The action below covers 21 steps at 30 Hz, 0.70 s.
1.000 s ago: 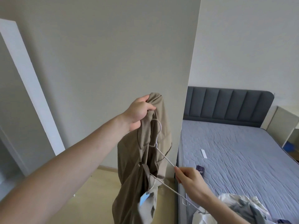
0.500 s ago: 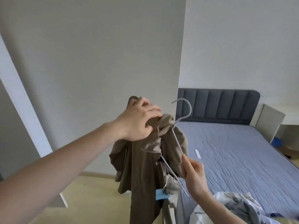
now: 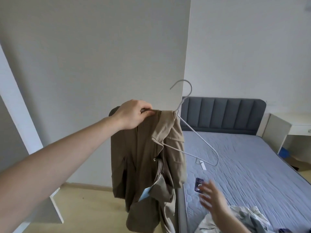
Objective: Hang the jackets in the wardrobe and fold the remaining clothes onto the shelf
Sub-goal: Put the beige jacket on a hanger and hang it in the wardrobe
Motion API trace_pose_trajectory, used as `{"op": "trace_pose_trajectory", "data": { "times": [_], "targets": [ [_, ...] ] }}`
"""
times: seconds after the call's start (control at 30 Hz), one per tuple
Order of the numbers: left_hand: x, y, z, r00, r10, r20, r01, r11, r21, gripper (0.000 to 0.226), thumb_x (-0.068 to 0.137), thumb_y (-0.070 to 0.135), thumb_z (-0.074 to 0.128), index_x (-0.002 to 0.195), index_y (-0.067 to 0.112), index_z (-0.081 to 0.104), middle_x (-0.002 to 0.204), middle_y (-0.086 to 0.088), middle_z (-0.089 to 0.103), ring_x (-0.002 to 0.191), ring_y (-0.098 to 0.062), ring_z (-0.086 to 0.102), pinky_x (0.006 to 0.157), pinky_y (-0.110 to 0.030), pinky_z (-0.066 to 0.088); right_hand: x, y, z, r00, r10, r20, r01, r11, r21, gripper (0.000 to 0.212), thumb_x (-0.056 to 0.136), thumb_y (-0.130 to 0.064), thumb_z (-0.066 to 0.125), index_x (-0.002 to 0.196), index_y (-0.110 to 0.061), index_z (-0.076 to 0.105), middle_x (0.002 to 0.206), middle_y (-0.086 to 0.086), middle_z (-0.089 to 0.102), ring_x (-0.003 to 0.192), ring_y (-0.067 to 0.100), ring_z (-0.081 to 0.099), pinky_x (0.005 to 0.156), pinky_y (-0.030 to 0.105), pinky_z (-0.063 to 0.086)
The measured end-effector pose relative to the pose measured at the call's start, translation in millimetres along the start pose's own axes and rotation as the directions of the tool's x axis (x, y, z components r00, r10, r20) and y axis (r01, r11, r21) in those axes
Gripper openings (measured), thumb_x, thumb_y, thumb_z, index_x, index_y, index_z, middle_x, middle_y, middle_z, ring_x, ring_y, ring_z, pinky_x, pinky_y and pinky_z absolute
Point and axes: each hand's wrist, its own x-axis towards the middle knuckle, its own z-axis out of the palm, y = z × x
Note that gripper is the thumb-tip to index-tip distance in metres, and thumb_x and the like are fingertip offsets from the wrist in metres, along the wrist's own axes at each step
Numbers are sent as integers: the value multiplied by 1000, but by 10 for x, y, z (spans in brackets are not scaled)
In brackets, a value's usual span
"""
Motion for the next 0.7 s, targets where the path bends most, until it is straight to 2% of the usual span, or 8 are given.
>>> {"op": "trace_pose_trajectory", "data": {
  "times": [0.1, 0.17, 0.23, 0.33, 0.37, 0.5, 0.57, 0.7],
  "targets": [
    [65, 32, -42, 1000, 0, -15, 0, 1000, 3, 27, 100, 44, 59, 84, 24, 68, 72, 4, 62, 68, -13, 54, 65, -37, 46, -77, 262, 325, 976, 183, 117, -156, 966, -207, 64, 86, -65, 66, 122, -13, 67, 131, 21, 65, 124, 42, 60, 107, 49, 47],
    [98, 56, -65, 1000, -10, -21, 11, 1000, 22, 28, 100, 44, 59, 82, 23, 67, 69, 2, 60, 65, -9, 52, 63, -35, 43, -67, 305, 600, 958, 201, 203, -150, 958, -243, 63, 75, -71, 73, 113, -21, 68, 118, 8, 73, 108, 29, 70, 86, 37, 58],
    [113, 63, -96, 1000, -16, -24, 17, 999, 41, 29, 99, 44, 59, 81, 23, 66, 66, 2, 58, 64, -8, 51, 61, -34, 41, 21, 277, 809, 959, 179, 218, -133, 968, -211, 54, 77, -56, 82, 113, -18, 68, 98, 2, 74, 83, 18, 68, 63, 26, 51],
    [79, -41, -197, 998, -42, -45, 46, 995, 86, 30, 99, 46, 59, 81, 23, 66, 66, 4, 56, 64, -7, 51, 60, -32, 39, 159, 89, 869, 993, 90, 78, -87, 996, -32, 18, 89, -16, 75, 103, -5, 71, 70, 9, 67, 53, 19, 59, 39, 21, 44],
    [45, -116, -241, 997, -58, -53, 63, 992, 112, 29, 99, 47, 58, 82, 24, 67, 68, 6, 58, 66, -8, 52, 60, -32, 40, 183, -3, 816, 998, 63, 30, -64, 998, 26, 8, 91, -9, 70, 97, -6, 72, 66, 9, 67, 49, 20, 58, 36, 22, 43],
    [-188, -480, -373, 991, -126, -47, 133, 974, 185, 20, 98, 48, 59, 96, 35, 75, 80, 19, 63, 77, -10, 55, 65, -31, 40, 249, -428, 503, 993, -24, -120, 37, 993, 109, 5, 89, -8, 66, 90, -10, 71, 72, 10, 67, 59, 23, 58, 47, 26, 43],
    [-315, -624, -369, 987, -150, -53, 157, 970, 184, 19, 98, 48, 60, 97, 37, 75, 81, 18, 65, 77, -11, 55, 63, -29, 37, 268, -632, 410, 987, -60, -150, 81, 987, 141, 5, 88, -7, 69, 92, -7, 66, 77, 13, 67, 65, 28, 61, 54, 31, 50],
    [-538, -814, -319, 983, -167, -75, 178, 969, 169, 25, 98, 53, 58, 93, 34, 73, 80, 13, 69, 73, -11, 58, 62, -31, 42, 251, -968, 364, 986, -79, -146, 105, 978, 178, 10, 88, -9, 71, 91, -12, 63, 86, 13, 67, 69, 25, 62, 42, 26, 50]
  ]
}}
